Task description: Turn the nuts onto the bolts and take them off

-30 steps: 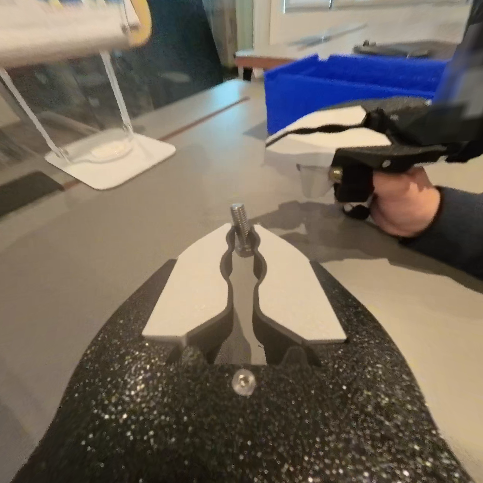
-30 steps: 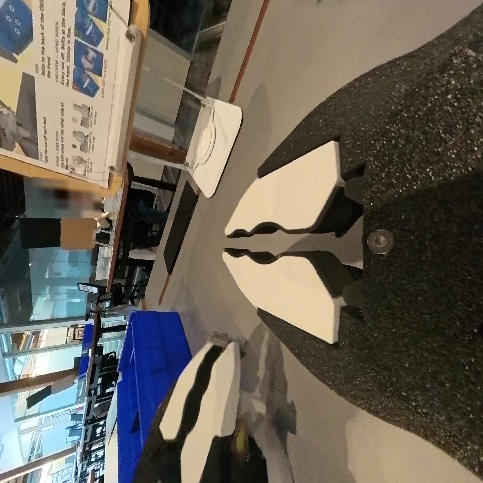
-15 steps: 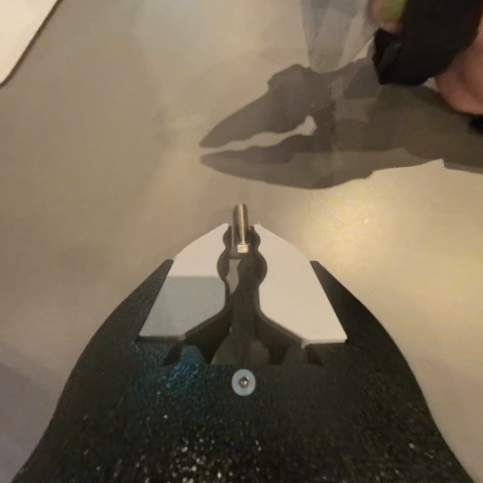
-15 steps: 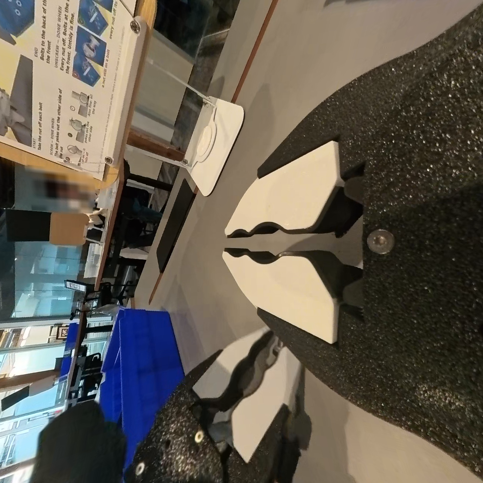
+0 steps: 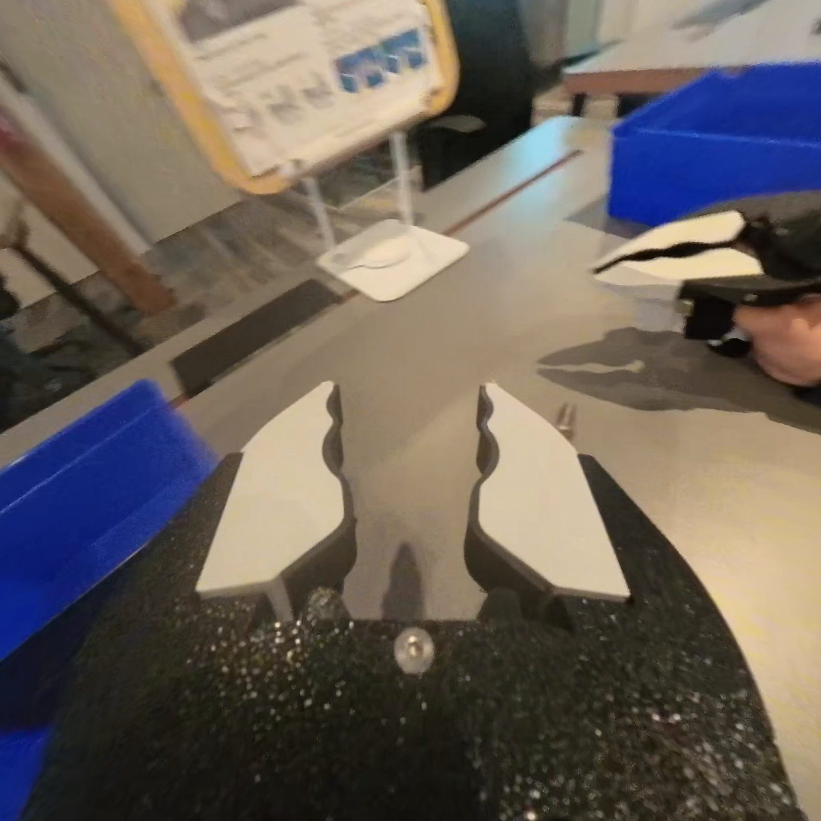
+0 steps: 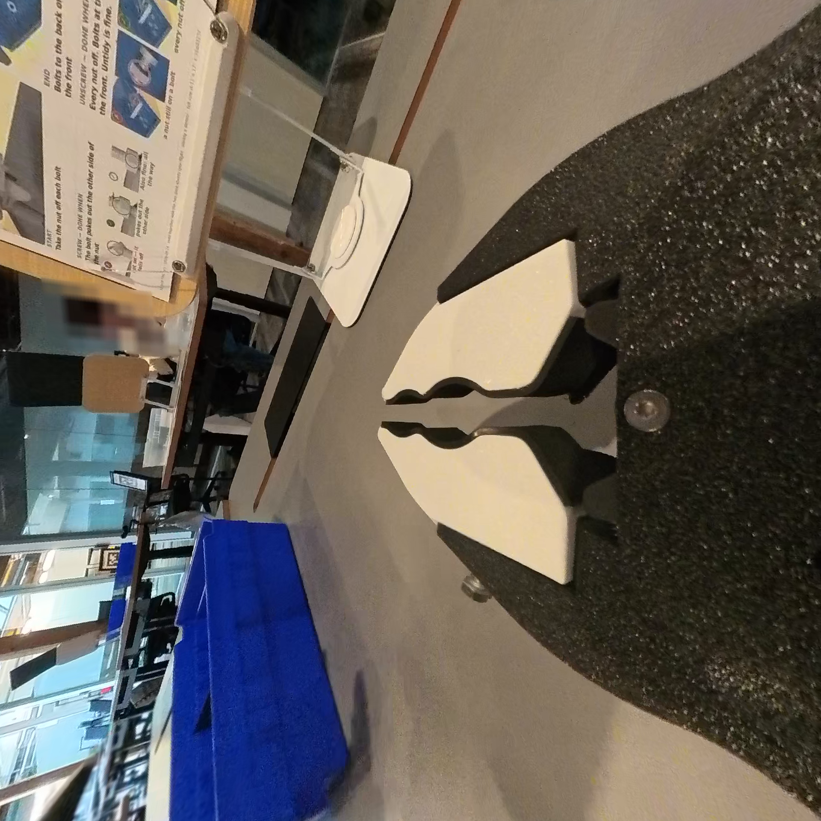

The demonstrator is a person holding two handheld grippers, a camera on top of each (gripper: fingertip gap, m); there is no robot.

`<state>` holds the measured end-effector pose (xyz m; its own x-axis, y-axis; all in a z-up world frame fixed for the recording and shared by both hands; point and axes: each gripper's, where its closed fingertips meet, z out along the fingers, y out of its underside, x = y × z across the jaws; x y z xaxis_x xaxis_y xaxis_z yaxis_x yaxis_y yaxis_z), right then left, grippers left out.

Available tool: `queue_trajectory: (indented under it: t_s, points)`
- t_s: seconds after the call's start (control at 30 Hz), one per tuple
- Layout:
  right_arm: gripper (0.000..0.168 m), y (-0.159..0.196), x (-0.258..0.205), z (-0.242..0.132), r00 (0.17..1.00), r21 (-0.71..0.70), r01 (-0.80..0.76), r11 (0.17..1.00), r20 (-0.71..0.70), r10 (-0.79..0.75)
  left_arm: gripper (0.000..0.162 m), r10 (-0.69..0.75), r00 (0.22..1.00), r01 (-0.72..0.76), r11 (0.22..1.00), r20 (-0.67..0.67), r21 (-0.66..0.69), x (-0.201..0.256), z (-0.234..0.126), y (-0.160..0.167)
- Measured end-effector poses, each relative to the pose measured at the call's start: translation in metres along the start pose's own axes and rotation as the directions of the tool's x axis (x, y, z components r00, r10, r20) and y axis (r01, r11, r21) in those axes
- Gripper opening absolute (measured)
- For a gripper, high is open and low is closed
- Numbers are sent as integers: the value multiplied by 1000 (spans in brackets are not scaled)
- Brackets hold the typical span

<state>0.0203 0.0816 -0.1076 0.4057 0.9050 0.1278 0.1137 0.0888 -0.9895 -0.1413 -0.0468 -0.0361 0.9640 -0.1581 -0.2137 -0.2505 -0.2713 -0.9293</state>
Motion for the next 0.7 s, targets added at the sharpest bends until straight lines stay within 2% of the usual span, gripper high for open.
queue_trajectory:
  t_s: [0.1, 0.17, 0.27, 0.4, 0.5, 0.6, 0.7]
  points:
    - [7, 1, -2, 1, 1000, -3, -1, 1000, 6, 1, 42, -73, 982, 91, 991, 173, -97, -76, -38, 20]
    - [7, 2, -2, 1, 1000, -7, 4, 1000, 4, -4, 37, -161, 963, 215, 943, 217, -255, -111, -48, 58]
    - [7, 3, -1, 0, 1000, -10, 0, 1000, 0, 0, 49, -299, 927, 375, 754, 226, -540, -131, -53, 126]
    - [7, 3, 1, -1, 1000, -5, -24, 1000, -2, 24, 48, -293, 923, 375, 540, 249, -754, -142, -55, 183]
    - [7, 3, 2, -2, 999, -2, -34, 999, -3, 34, 45, -298, 927, 344, 431, 229, -834, -138, -54, 204]
    - [7, 3, 2, -2, 999, -4, -35, 999, 0, 35, 32, -319, 923, 338, 409, 214, -848, -136, -47, 209]
    - [7, 4, 0, -1, 999, -6, -33, 999, 6, 33, 37, -337, 918, 337, 382, 210, -861, -132, -45, 210]
